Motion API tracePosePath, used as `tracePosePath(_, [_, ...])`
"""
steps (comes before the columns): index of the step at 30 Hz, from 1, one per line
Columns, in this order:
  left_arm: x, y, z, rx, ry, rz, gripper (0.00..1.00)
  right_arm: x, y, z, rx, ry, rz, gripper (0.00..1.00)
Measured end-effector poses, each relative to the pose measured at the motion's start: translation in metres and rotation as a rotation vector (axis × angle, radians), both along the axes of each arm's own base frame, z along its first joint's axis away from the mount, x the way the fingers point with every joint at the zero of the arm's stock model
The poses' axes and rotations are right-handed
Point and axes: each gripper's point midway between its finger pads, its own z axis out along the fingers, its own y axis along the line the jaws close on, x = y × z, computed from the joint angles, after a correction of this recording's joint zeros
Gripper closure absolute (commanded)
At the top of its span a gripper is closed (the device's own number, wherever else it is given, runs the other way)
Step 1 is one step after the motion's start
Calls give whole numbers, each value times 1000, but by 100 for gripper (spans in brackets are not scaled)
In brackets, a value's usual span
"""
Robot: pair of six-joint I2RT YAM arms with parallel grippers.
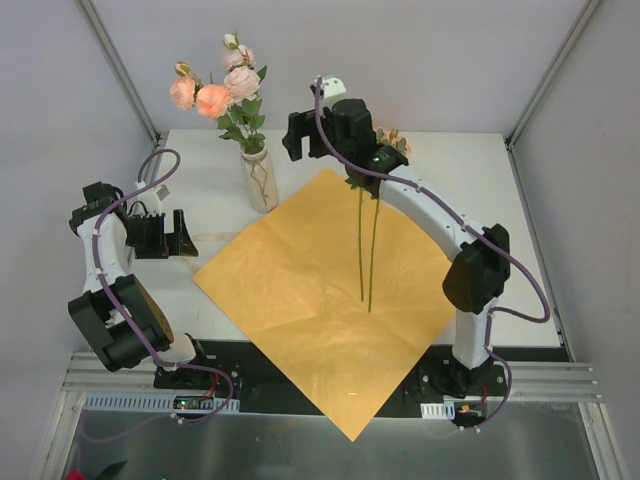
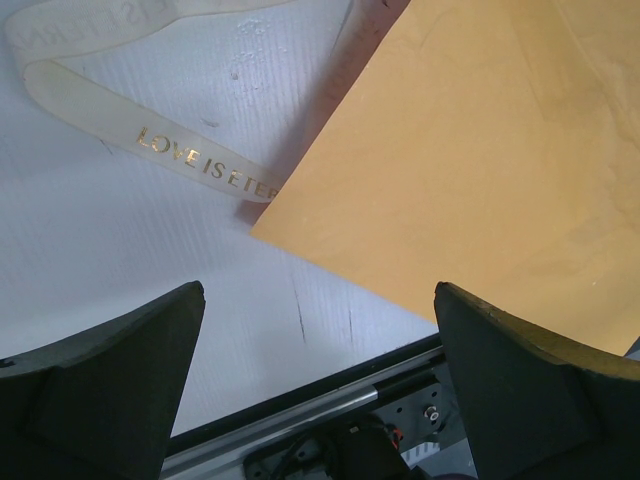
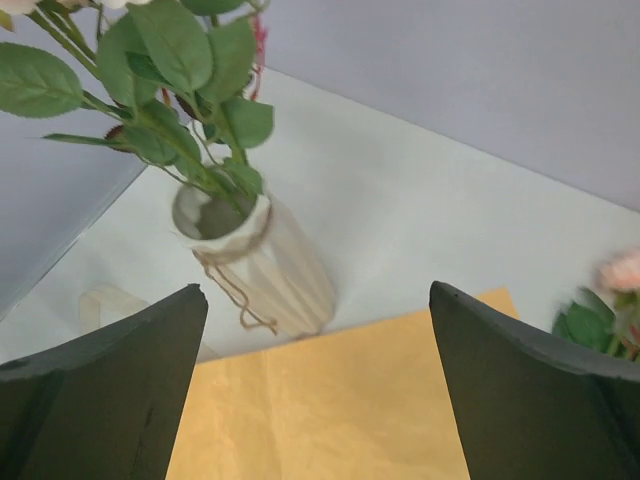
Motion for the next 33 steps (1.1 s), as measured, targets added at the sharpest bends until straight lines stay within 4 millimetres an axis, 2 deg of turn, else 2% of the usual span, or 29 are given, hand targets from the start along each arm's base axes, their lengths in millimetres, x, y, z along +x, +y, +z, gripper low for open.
tracePosePath(4, [0, 0, 1, 2, -2, 0, 1, -13, -48, 0, -23, 110, -119, 4])
tracePosePath(7, [0, 0, 1, 2, -4, 0, 1, -22, -84, -24, -47, 189, -161, 1])
tracePosePath(9, [0, 0, 2, 3, -6, 0, 1, -17, -118, -55, -111, 279, -234, 3])
tracePosePath(11, [0, 0, 3, 5, -10, 0, 1, 0, -144, -86, -189, 355, -328, 8])
tracePosePath(13, [0, -1, 4, 3, -14, -1, 1, 11, -159, -119, -253, 414, -389, 16])
tracePosePath(14, [0, -1, 4, 2, -16, -1, 1, 10, -164, -144, -302, 464, -412, 18])
tracePosePath(15, [0, -1, 5, 3, -18, -1, 1, 8, -167, -161, -337, 497, -422, 27])
tracePosePath(16, [0, -2, 5, 4, -21, -1, 1, 4, -168, -182, -377, 541, -430, 29])
tracePosePath(18, [-1, -2, 7, 7, -26, -2, 1, -3, -170, -214, -441, 605, -441, 31])
tracePosePath(21, [-1, -2, 9, 11, -33, -3, 1, -10, -171, -244, -504, 666, -459, 32])
tracePosePath(25, [-2, -2, 10, 12, -34, -3, 1, -6, -169, -259, -521, 695, -481, 35])
tracePosePath(33, [-3, -3, 8, 10, -30, -7, 1, 14, -166, -271, -495, 710, -522, 39])
